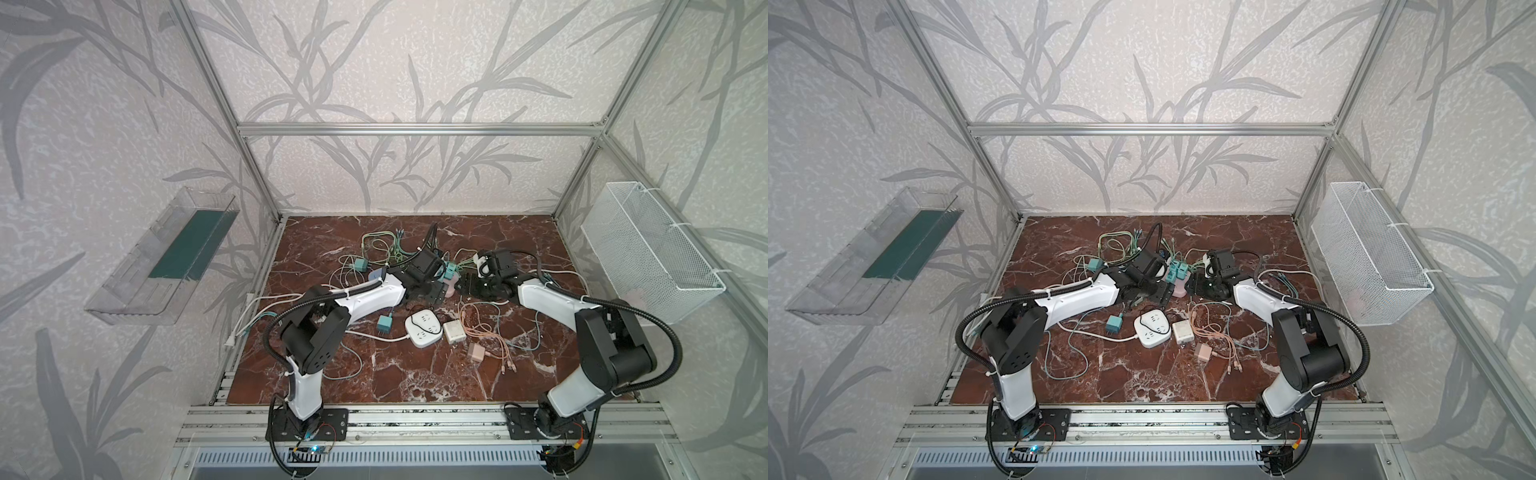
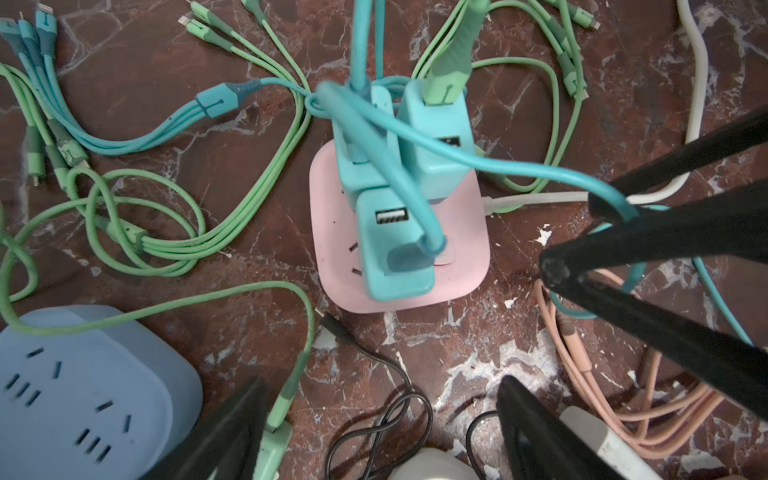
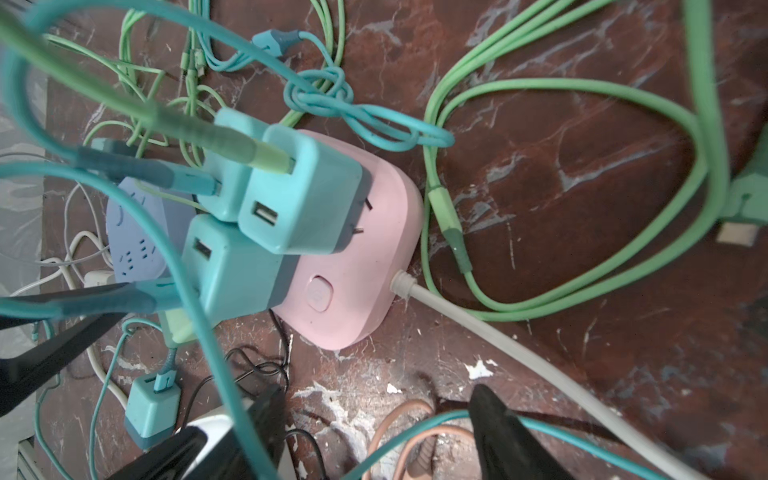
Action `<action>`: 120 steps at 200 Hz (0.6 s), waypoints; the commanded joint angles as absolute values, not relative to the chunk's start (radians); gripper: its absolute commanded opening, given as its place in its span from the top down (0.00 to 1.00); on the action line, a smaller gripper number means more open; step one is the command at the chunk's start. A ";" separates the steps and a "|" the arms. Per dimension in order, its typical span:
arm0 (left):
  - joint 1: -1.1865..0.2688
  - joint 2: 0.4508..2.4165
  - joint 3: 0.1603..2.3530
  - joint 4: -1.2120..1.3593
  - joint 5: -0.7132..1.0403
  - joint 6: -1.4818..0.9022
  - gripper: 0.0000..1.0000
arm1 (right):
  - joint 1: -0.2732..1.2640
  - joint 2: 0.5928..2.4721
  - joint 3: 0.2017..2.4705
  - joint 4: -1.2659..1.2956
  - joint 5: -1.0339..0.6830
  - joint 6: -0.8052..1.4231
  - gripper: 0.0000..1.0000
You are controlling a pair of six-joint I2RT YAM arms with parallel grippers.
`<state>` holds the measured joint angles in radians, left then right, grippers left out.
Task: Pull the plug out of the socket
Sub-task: 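Move left gripper to a pink-strip teal charger while right moves there, then close the left gripper on the teal charger while right holds the pink strip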
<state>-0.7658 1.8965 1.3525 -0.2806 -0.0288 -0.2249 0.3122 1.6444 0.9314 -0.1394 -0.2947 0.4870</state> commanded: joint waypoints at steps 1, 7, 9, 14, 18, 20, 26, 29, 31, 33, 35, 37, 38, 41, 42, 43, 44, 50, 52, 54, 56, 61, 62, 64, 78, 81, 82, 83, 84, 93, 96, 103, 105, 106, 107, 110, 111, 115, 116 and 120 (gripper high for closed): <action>-0.771 1.926 1.408 -0.313 -0.050 -0.260 0.17 | 0.319 1.676 0.979 -0.130 -0.313 0.500 0.31; -0.770 1.936 1.418 -0.319 -0.054 -0.263 0.18 | 0.318 1.683 0.983 -0.127 -0.314 0.501 0.31; -0.771 1.938 1.421 -0.323 -0.054 -0.265 0.18 | 0.319 1.685 0.985 -0.126 -0.315 0.501 0.31; -0.771 1.945 1.429 -0.325 -0.056 -0.268 0.19 | 0.320 1.690 0.988 -0.122 -0.315 0.504 0.31; -0.771 1.950 1.435 -0.329 -0.057 -0.269 0.20 | 0.321 1.695 0.990 -0.119 -0.315 0.504 0.31; -0.771 1.953 1.438 -0.330 -0.058 -0.268 0.20 | 0.321 1.697 0.991 -0.118 -0.314 0.504 0.31; -0.771 1.959 1.445 -0.334 -0.061 -0.270 0.21 | 0.321 1.701 0.994 -0.109 -0.313 0.507 0.31; -0.770 1.963 1.449 -0.335 -0.061 -0.270 0.21 | 0.322 1.701 0.995 -0.107 -0.312 0.509 0.31; -0.771 1.964 1.453 -0.335 -0.061 -0.269 0.22 | 0.321 1.701 0.997 -0.105 -0.311 0.509 0.31; -0.771 1.968 1.455 -0.337 -0.063 -0.269 0.22 | 0.322 1.701 0.997 -0.105 -0.311 0.510 0.31; -0.771 1.969 1.457 -0.339 -0.064 -0.267 0.22 | 0.321 1.718 0.999 -0.104 -0.309 0.511 0.31; -0.770 1.973 1.460 -0.340 -0.064 -0.267 0.23 | 0.322 1.729 1.001 -0.104 -0.307 0.512 0.32; -0.770 1.974 1.463 -0.341 -0.066 -0.267 0.23 | 0.322 1.730 1.002 -0.103 -0.306 0.512 0.32; -0.770 1.978 1.469 -0.344 -0.067 -0.266 0.24 | 0.322 1.736 1.005 -0.104 -0.304 0.513 0.32; -0.771 1.980 1.471 -0.344 -0.067 -0.266 0.24 | 0.321 1.738 1.006 -0.103 -0.303 0.513 0.32; -0.770 1.982 1.472 -0.345 -0.067 -0.266 0.24 | 0.322 1.740 1.007 -0.104 -0.303 0.514 0.32; -0.771 1.983 1.473 -0.346 -0.067 -0.265 0.24 | 0.322 1.742 1.008 -0.104 -0.302 0.514 0.32; -0.770 1.993 1.485 -0.354 -0.072 -0.264 0.25 | 0.322 1.752 1.014 -0.104 -0.300 0.514 0.32; -0.771 1.996 1.489 -0.357 -0.073 -0.263 0.26 | 0.322 1.755 1.015 -0.104 -0.300 0.515 0.32; -0.770 1.999 1.494 -0.360 -0.074 -0.262 0.26 | 0.322 1.758 1.018 -0.104 -0.298 0.515 0.32; -0.771 2.003 1.497 -0.364 -0.076 -0.261 0.27 | 0.322 1.762 1.020 -0.104 -0.298 0.515 0.32; -0.771 2.012 1.510 -0.375 -0.077 -0.259 0.28 | 0.322 1.768 1.027 -0.106 -0.298 0.517 0.33; -0.771 2.014 1.513 -0.377 -0.078 -0.258 0.28 | 0.322 1.769 1.028 -0.108 -0.299 0.517 0.33; -0.770 2.018 1.517 -0.383 -0.077 -0.258 0.28 | 0.321 1.773 1.030 -0.109 -0.300 0.517 0.33; -0.771 2.037 1.553 -0.419 -0.086 -0.259 0.30 | 0.321 1.790 1.043 -0.114 -0.302 0.516 0.33; -0.771 2.041 1.562 -0.427 -0.088 -0.259 0.30 | 0.322 1.793 1.046 -0.116 -0.301 0.516 0.33; -0.770 2.042 1.564 -0.430 -0.088 -0.259 0.30 | 0.322 1.795 1.047 -0.116 -0.302 0.515 0.34; -0.770 2.043 1.567 -0.432 -0.088 -0.259 0.30 | 0.322 1.796 1.047 -0.116 -0.301 0.516 0.34; -0.771 2.044 1.569 -0.434 -0.089 -0.259 0.30 | 0.322 1.796 1.047 -0.117 -0.301 0.516 0.34; -0.771 2.055 1.585 -0.449 -0.093 -0.258 0.31 | 0.322 1.803 1.052 -0.121 -0.300 0.514 0.34; -0.770 2.059 1.589 -0.453 -0.094 -0.259 0.31 | 0.322 1.807 1.055 -0.124 -0.299 0.513 0.34; -0.771 2.067 1.597 -0.456 -0.094 -0.256 0.32 | 0.322 1.812 1.058 -0.128 -0.298 0.512 0.34; -0.770 2.068 1.599 -0.456 -0.093 -0.255 0.32 | 0.322 1.814 1.058 -0.128 -0.298 0.512 0.34; -0.770 2.070 1.600 -0.458 -0.093 -0.255 0.32 | 0.322 1.814 1.058 -0.129 -0.298 0.511 0.34; -0.770 2.071 1.602 -0.457 -0.093 -0.255 0.32 | 0.322 1.815 1.059 -0.129 -0.299 0.511 0.34; -0.770 2.074 1.604 -0.457 -0.094 -0.255 0.32 | 0.322 1.817 1.061 -0.130 -0.298 0.510 0.34; -0.771 2.075 1.605 -0.459 -0.095 -0.255 0.32 | 0.322 1.817 1.061 -0.130 -0.298 0.510 0.34; -0.771 2.077 1.608 -0.460 -0.095 -0.255 0.32 | 0.322 1.819 1.063 -0.130 -0.298 0.510 0.34; -0.770 2.078 1.609 -0.460 -0.096 -0.255 0.32 | 0.322 1.819 1.063 -0.129 -0.298 0.509 0.34; -0.771 2.082 1.613 -0.462 -0.099 -0.255 0.32 | 0.322 1.821 1.063 -0.130 -0.297 0.508 0.34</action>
